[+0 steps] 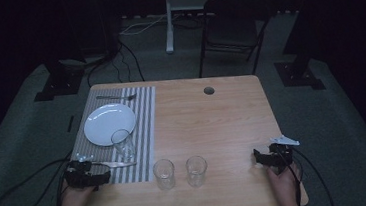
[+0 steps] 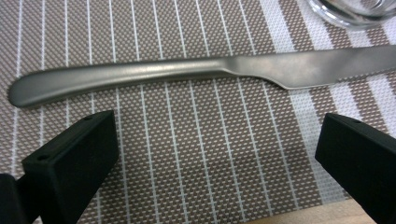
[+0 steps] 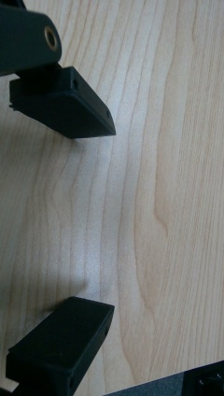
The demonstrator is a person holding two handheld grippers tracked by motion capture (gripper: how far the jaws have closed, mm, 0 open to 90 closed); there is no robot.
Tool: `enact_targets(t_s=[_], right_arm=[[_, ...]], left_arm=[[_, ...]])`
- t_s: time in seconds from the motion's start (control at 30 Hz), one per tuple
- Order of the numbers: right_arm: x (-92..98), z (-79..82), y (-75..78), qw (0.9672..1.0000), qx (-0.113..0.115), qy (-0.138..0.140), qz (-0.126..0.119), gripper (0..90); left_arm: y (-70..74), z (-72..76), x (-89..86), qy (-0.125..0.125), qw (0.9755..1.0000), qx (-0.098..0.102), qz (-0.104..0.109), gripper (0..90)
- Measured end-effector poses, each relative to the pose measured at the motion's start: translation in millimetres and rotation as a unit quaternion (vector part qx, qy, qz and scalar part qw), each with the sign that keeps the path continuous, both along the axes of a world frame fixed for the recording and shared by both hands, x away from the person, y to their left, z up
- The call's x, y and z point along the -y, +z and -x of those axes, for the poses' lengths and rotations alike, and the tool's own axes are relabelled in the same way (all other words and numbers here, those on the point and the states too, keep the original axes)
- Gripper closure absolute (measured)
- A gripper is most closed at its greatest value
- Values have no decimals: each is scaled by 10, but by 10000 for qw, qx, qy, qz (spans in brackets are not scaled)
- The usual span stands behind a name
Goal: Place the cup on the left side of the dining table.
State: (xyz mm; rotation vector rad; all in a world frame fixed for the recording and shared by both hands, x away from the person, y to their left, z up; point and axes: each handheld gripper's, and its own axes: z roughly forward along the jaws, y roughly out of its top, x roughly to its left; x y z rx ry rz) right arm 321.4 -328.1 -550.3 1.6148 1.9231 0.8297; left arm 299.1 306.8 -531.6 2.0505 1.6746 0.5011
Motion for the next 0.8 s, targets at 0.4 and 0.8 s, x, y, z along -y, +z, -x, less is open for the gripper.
enact_targets(t_s=[0.4,0.8], right_arm=[[1,0,0,10000,0,3,2,124],[0,0,0,10000,1,1,2,124]], left_arm=[[-98,115,-7,56,9983,579,58,1],[-145,177,-18,59,9962,866,113,2]])
